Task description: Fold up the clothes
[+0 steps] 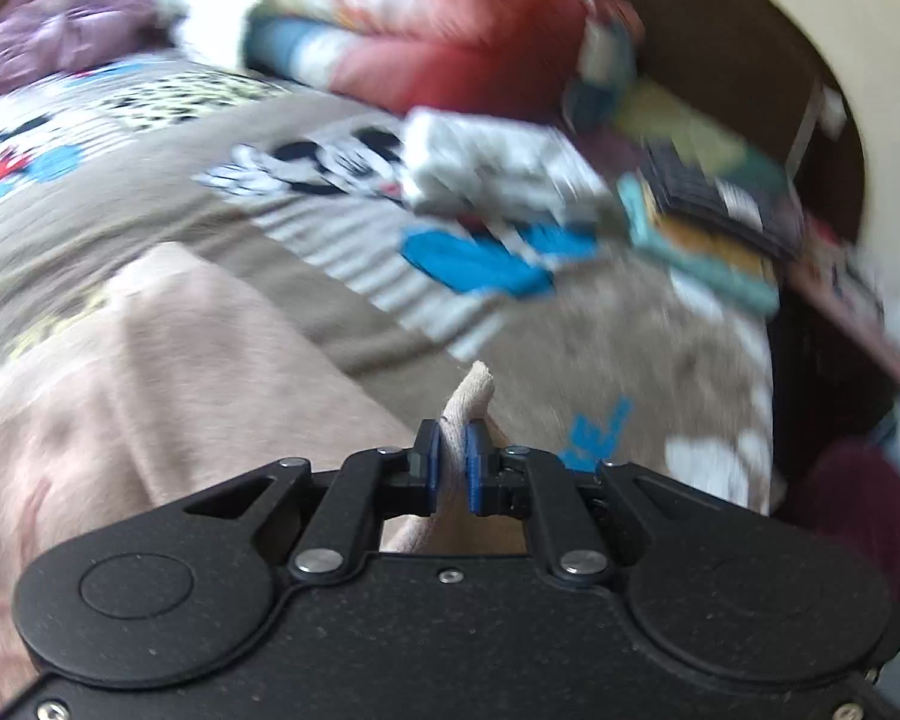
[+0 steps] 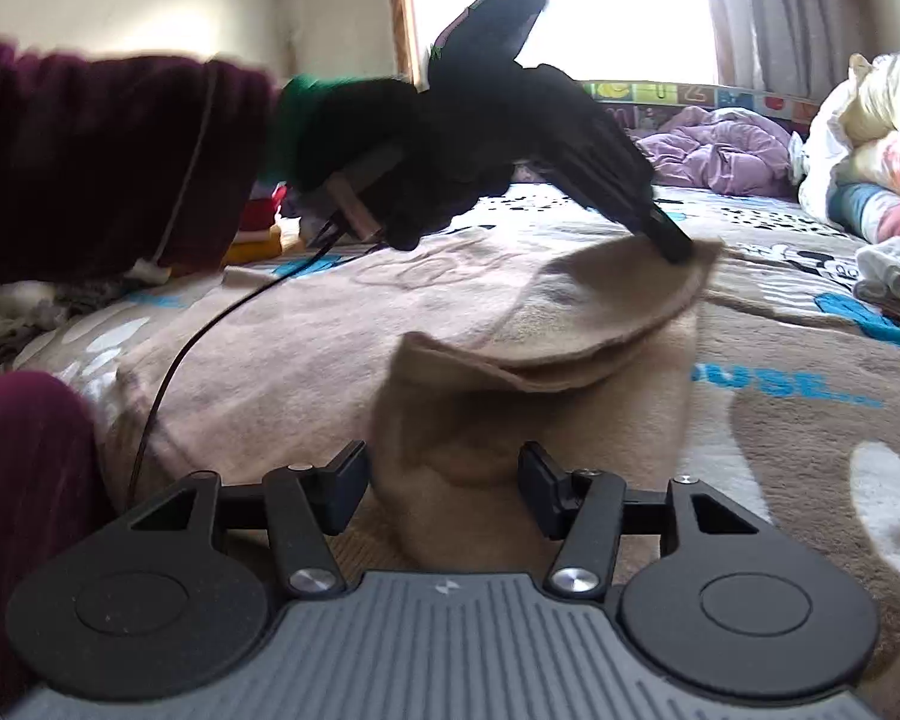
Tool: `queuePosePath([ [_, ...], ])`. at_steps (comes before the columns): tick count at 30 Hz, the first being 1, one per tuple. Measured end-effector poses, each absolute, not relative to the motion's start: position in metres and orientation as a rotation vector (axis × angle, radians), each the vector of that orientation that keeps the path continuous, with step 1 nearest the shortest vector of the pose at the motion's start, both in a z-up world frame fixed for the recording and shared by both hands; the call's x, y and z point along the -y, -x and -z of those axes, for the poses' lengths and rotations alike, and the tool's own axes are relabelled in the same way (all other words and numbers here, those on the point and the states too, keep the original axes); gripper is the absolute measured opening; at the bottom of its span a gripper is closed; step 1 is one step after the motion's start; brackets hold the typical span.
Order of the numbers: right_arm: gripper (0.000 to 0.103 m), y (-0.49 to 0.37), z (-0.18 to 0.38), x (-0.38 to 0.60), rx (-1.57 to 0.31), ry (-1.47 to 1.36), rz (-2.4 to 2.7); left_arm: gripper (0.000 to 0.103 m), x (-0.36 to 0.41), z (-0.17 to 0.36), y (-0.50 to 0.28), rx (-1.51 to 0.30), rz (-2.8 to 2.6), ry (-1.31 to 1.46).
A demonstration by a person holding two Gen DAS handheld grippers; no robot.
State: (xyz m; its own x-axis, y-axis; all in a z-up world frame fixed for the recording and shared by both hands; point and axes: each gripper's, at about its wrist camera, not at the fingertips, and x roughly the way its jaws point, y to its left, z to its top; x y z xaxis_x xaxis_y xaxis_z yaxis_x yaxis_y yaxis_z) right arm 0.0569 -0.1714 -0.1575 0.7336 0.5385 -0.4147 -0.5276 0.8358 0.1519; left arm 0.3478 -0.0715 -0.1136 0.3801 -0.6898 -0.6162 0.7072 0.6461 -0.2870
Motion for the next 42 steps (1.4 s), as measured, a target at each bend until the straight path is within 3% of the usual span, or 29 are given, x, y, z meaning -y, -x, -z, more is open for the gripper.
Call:
queuePosePath([
  [5, 0.049, -0.06, 0.159, 0.181, -0.482, -0.105, -0.584, 0.007, 0.042, 0.125, -0.359, -0.738, 0.814, 0.206],
  [12, 0.035, -0.06, 0.161, 0.186, -0.494, -0.153, -0.59, 0.007, 0.043, 0.135, -0.369, -0.752, 0.782, 0.253],
  [18, 0.035, -0.057, 0.161, 0.182, -0.495, -0.147, -0.602, 0.007, 0.046, 0.143, -0.373, -0.755, 0.768, 0.279],
  [36, 0.031, -0.062, 0.173, 0.206, -0.554, -0.475, -0.6, 0.008, 0.064, 0.157, -0.377, -0.809, 0.684, 0.203],
  [42, 0.032, -0.017, 0.151, 0.199, -0.407, -0.249, -0.457, 0.009, 0.05, 0.123, -0.351, -0.673, 0.619, 0.199],
])
